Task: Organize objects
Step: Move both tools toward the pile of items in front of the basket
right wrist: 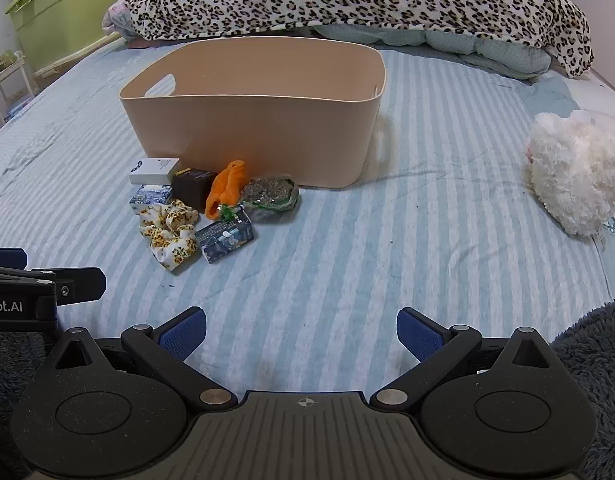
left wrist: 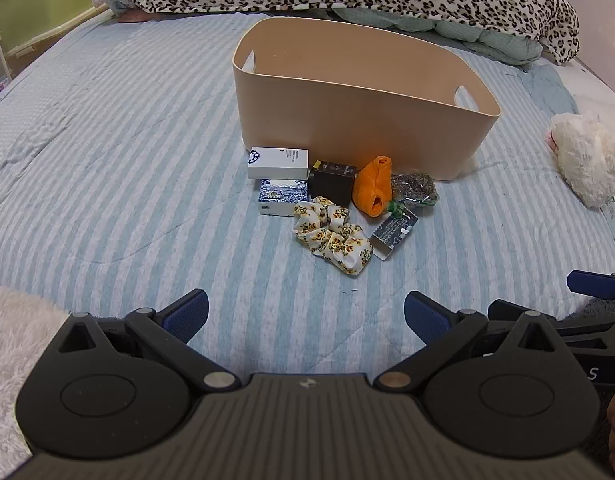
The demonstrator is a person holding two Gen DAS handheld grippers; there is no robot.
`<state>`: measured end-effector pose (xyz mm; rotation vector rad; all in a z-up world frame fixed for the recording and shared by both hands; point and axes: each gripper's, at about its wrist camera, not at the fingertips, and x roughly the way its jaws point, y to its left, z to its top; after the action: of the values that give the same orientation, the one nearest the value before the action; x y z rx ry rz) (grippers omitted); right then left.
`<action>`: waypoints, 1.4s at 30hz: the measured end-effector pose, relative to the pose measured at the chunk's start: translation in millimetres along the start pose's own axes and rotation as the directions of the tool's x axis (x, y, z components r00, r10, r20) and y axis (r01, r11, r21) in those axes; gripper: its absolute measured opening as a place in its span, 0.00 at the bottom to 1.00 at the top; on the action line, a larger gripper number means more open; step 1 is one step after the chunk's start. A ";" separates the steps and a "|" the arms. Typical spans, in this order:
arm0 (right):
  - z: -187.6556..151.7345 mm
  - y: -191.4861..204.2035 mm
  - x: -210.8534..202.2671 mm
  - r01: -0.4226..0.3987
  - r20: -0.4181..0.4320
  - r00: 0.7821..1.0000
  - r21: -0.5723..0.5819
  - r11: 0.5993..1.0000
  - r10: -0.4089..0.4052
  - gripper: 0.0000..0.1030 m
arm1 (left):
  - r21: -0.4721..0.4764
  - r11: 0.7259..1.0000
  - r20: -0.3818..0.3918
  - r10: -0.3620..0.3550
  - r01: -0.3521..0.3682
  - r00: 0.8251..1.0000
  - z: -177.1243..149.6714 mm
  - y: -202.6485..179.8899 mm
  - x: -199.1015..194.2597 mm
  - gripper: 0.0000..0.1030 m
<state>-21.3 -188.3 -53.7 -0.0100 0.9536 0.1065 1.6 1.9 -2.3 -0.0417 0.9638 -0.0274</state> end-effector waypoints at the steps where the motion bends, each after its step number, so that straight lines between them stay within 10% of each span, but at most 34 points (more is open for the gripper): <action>1: -0.1 0.0 0.1 0.000 0.000 1.000 0.000 1.000 0.000 1.00 | 0.000 1.000 0.000 0.000 0.000 1.000 0.1 0.0 0.1 1.00; 42: 11.5 11.1 20.7 0.009 -0.029 1.000 -0.062 0.998 -0.010 1.00 | -0.010 1.000 -0.010 0.003 -0.003 1.000 13.4 12.5 17.7 1.00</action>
<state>-1.1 -174.8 -63.5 -0.0730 0.9797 0.1271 22.7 13.9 -9.7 -0.0496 0.9744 -0.0198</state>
